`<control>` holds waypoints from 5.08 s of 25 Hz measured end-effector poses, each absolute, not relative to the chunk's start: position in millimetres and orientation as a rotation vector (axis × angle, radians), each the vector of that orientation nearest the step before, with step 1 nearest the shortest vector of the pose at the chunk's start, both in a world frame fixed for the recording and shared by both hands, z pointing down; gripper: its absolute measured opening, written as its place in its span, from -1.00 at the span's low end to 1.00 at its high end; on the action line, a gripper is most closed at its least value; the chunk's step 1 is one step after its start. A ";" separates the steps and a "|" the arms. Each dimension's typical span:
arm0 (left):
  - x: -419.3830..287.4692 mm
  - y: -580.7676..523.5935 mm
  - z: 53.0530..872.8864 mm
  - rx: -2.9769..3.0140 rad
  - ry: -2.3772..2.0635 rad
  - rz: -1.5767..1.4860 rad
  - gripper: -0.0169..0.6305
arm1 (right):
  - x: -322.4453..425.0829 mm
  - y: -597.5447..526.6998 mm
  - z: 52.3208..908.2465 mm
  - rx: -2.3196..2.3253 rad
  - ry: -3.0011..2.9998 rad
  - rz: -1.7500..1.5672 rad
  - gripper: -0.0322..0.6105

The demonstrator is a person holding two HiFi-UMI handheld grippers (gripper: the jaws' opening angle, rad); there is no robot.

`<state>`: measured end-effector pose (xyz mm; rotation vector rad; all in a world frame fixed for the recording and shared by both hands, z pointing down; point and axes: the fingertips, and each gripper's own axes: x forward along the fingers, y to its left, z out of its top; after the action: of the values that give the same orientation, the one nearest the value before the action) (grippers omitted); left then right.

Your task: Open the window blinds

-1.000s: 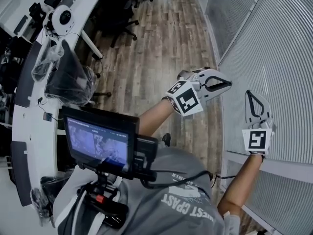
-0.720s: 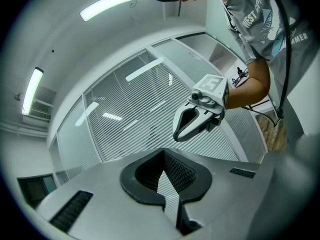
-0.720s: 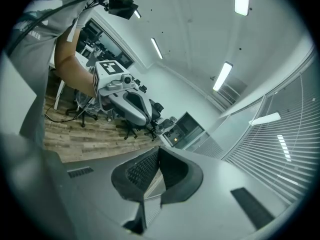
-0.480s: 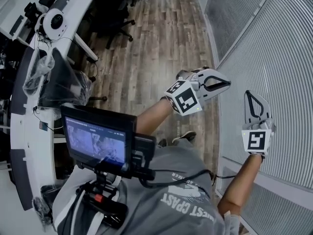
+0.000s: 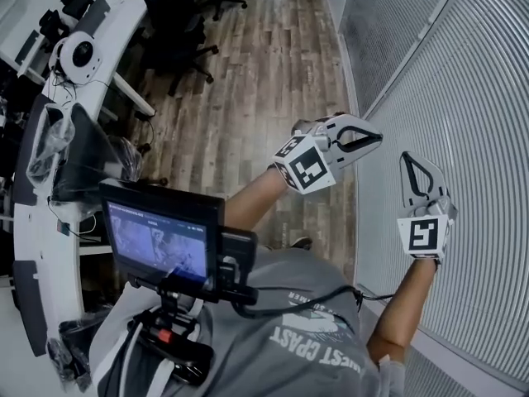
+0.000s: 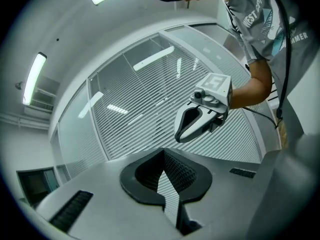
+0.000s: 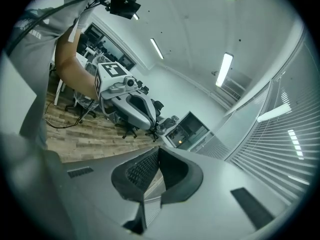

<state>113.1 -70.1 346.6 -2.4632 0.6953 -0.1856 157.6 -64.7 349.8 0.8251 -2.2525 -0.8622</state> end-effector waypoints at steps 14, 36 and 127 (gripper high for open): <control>179.4 -163.3 355.8 -2.485 0.631 -0.204 -0.94 | 217.5 -148.5 357.7 0.860 -2.249 -0.825 -0.92; 185.5 -461.5 359.9 -2.528 0.392 -0.144 -0.94 | 202.9 -433.1 361.3 1.042 -2.164 -0.746 -0.92; 234.7 -793.6 498.3 -2.665 0.514 -0.526 -0.55 | 144.2 -662.2 375.3 0.976 -2.210 -0.589 -0.92</control>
<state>234.7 -793.6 498.3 -2.6645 0.5137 -0.5263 144.2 -662.2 375.3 0.9757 -2.2102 -0.5888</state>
